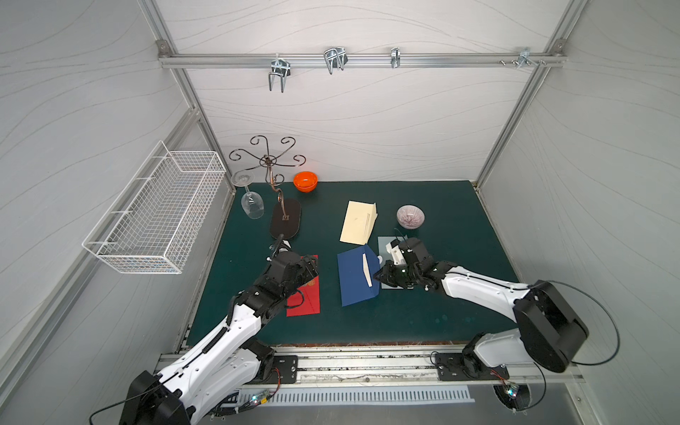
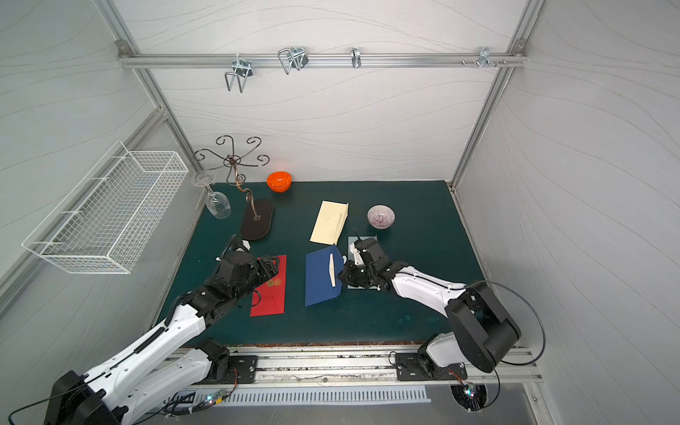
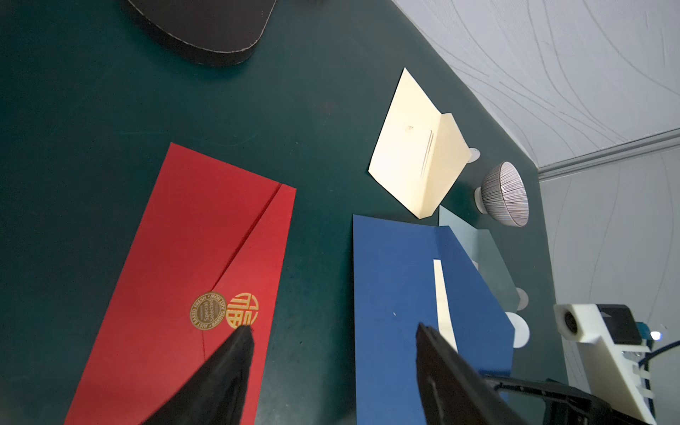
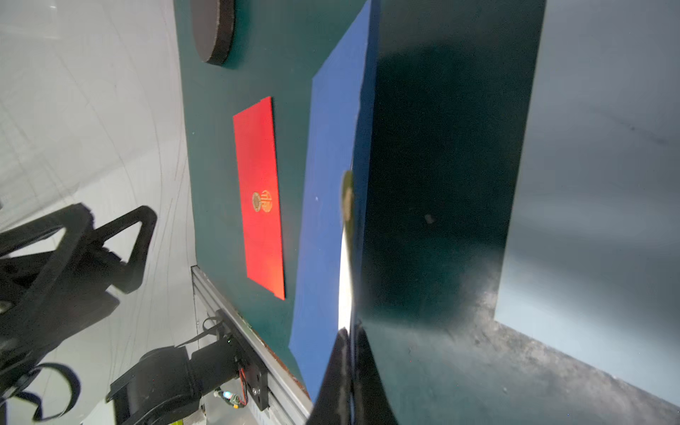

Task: Open the envelope
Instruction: Place the envelope at the center of the board.

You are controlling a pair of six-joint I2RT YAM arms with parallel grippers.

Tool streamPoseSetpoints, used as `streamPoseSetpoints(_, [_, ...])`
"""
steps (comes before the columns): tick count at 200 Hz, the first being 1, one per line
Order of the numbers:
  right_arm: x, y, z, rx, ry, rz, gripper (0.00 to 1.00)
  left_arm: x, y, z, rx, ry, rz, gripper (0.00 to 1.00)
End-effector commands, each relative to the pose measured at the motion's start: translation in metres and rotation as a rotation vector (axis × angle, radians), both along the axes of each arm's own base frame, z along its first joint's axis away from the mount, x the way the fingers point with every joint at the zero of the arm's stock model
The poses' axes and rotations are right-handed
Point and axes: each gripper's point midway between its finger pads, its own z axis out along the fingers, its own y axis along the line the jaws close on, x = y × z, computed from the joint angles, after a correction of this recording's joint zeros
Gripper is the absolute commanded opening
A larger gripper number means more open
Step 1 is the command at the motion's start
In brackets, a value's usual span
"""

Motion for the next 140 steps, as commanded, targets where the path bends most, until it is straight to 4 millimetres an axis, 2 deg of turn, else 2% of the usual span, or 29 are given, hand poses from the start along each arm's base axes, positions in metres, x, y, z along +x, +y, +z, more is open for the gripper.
streamPoseSetpoints(1, [0.000,0.006,-0.014,-0.001,0.018,-0.049,0.05,0.001,0.005,0.007,-0.016,-0.028,0.034,0.73])
streamPoseSetpoints(28, [-0.005,0.008,-0.039,-0.042,0.063,-0.058,0.07,-0.002,0.006,0.004,-0.027,-0.025,0.039,0.73])
streamPoseSetpoints(71, [0.001,0.006,-0.060,-0.095,0.074,-0.069,0.09,-0.004,0.008,0.003,-0.030,-0.029,0.045,0.73])
streamPoseSetpoints(114, [0.008,-0.001,-0.064,-0.134,0.050,-0.111,0.08,-0.003,0.007,0.001,-0.037,-0.028,0.044,0.73])
streamPoseSetpoints(140, [0.008,-0.001,-0.063,-0.142,0.041,-0.092,0.12,-0.003,0.006,0.001,-0.035,-0.029,0.041,0.73])
